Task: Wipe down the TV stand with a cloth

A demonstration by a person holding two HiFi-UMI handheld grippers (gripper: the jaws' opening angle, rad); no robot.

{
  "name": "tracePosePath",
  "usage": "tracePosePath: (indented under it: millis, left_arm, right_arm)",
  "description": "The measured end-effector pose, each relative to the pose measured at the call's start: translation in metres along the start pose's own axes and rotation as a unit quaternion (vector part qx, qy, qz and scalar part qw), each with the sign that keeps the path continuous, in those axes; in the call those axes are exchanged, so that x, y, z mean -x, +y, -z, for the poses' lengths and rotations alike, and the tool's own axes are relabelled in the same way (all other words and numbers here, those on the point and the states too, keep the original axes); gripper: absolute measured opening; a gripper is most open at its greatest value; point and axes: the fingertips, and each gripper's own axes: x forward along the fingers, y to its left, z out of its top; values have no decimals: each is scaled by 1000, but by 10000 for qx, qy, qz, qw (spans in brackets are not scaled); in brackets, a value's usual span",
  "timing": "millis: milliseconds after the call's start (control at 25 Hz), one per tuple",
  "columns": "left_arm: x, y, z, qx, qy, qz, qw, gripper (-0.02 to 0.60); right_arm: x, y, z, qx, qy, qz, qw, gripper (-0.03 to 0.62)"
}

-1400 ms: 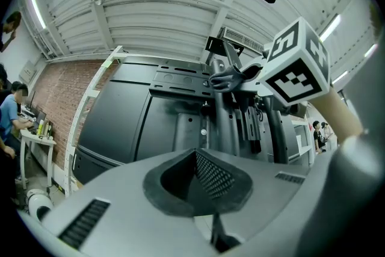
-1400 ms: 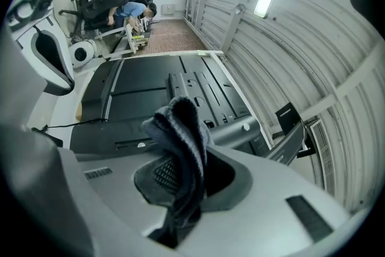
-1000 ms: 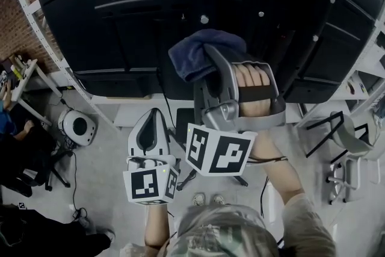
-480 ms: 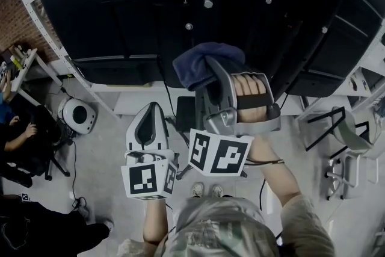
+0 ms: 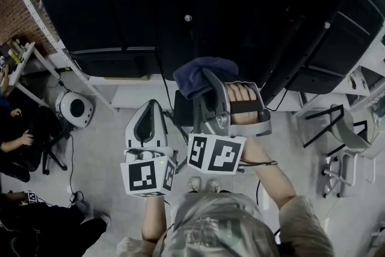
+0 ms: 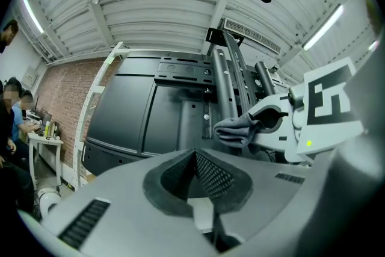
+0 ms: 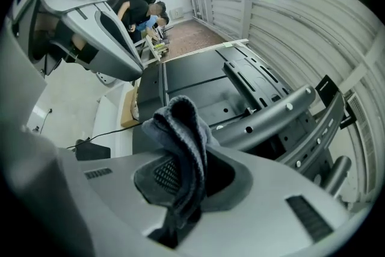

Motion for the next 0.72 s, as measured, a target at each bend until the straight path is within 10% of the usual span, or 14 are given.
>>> tracePosePath:
  millis: [720]
  left_arm:
    - [15, -2, 28, -19, 314, -133, 9994, 14]
  right_arm:
    - [-3, 85, 32, -54, 224, -940, 9953, 57]
